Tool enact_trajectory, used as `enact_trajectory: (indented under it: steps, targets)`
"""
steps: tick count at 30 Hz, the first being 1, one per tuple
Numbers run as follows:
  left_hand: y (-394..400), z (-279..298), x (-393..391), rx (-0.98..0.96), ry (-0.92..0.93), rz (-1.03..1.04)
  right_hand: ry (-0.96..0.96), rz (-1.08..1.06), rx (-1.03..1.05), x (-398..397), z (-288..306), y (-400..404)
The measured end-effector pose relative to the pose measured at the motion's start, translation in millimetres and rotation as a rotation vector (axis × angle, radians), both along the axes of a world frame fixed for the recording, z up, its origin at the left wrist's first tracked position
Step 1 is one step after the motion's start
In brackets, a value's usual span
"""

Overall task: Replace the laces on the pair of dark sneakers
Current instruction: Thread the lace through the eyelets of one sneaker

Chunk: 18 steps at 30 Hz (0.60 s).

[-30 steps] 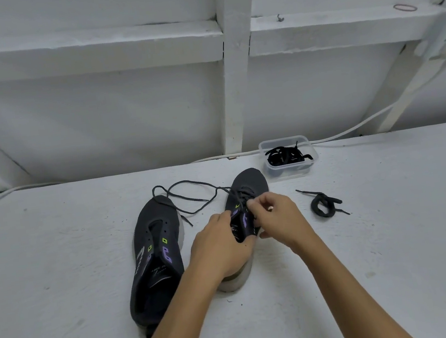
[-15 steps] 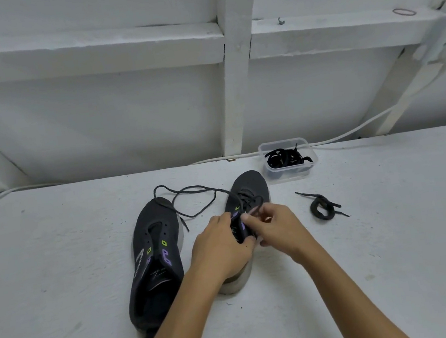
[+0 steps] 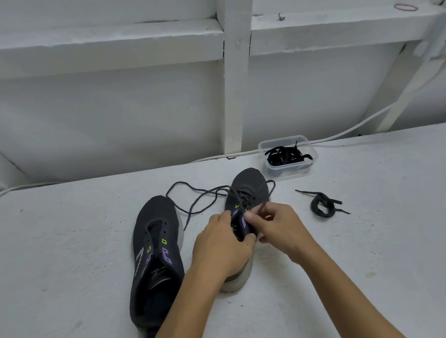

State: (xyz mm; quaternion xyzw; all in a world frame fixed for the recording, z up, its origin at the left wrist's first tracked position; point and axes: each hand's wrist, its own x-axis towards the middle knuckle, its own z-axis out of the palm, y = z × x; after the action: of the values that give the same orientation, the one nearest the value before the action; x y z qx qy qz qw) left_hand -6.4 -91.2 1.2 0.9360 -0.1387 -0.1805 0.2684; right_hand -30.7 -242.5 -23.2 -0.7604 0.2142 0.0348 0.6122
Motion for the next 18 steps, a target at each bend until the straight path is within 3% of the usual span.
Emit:
enact_trajectory:
  steps: [2,5,7,11,14,18]
  targets:
    - [1,0,0,-0.005,0.005,0.001,-0.097,-0.066,-0.053,3,1,-2]
    - [2,-1,-1,0.001,0.017,-0.004,-0.230,-0.385,-0.054,15,14,-18]
    - [2,0,-2,0.000,0.015,-0.005,-0.190,-0.429,0.003,17,21,-27]
    - [1,2,-2,0.009,0.009,-0.003,0.113,-0.084,0.061,6,21,-22]
    - [1,2,-2,0.007,-0.003,-0.003,0.077,0.051,0.039,-1,14,-9]
    - [1,2,-3,0.000,0.001,0.001,0.032,0.165,-0.370,7,11,-9]
